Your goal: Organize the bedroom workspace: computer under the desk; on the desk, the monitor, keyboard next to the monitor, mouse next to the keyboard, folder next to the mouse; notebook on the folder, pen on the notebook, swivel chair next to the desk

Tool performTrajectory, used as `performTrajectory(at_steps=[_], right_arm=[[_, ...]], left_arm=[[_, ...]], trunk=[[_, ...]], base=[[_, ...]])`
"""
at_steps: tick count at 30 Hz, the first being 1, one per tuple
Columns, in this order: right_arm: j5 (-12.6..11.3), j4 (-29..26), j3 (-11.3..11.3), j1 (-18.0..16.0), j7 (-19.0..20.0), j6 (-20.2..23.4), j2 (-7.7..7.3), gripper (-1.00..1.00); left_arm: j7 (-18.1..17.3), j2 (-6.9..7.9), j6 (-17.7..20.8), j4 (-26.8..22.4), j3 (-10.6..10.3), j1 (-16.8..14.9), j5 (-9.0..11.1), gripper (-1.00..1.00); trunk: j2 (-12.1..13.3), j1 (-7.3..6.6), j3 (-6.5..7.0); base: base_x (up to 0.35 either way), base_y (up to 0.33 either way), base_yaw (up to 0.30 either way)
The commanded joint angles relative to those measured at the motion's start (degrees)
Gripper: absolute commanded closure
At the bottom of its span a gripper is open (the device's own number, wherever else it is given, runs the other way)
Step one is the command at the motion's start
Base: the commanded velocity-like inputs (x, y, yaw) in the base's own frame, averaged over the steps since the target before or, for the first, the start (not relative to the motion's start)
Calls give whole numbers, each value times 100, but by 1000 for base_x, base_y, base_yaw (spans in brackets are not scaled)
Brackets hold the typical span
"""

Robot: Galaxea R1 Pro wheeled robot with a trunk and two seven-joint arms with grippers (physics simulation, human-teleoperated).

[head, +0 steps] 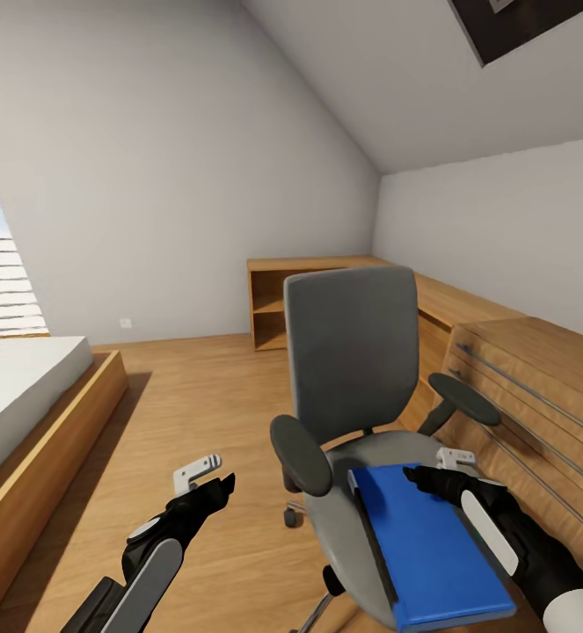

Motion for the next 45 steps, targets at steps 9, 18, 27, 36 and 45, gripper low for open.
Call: performTrajectory(at_steps=[9,18,27,36,45], right_arm=[[-11,13,27,1,-29,19,-6,-100],[-11,10,28,1,-29,19,-6,-100],[-11,9,28,1,-29,19,-6,-100],[-3,8,28,1,-29,19,-6,-100],[-2,7,28,1,-29,19,-6,-100]], left_arm=[[48,5,2,-8,-13,-6,34,-100],[48,5,6,-7,-14,-6,36,-100],[48,5,3,-1,-16,-6,35,-100],[46,5,4,0,-17,-6,35,-100],[39,5,1,0,-22,-6,35,-100]], trunk=[[-2,0,-7],[-2,0,-7],[-2,0,-7],[-2,0,-7],[-2,0,-7]], base=[[83,4,0],[42,0,0],[-30,0,0],[-220,0,0],[-19,0,0]])
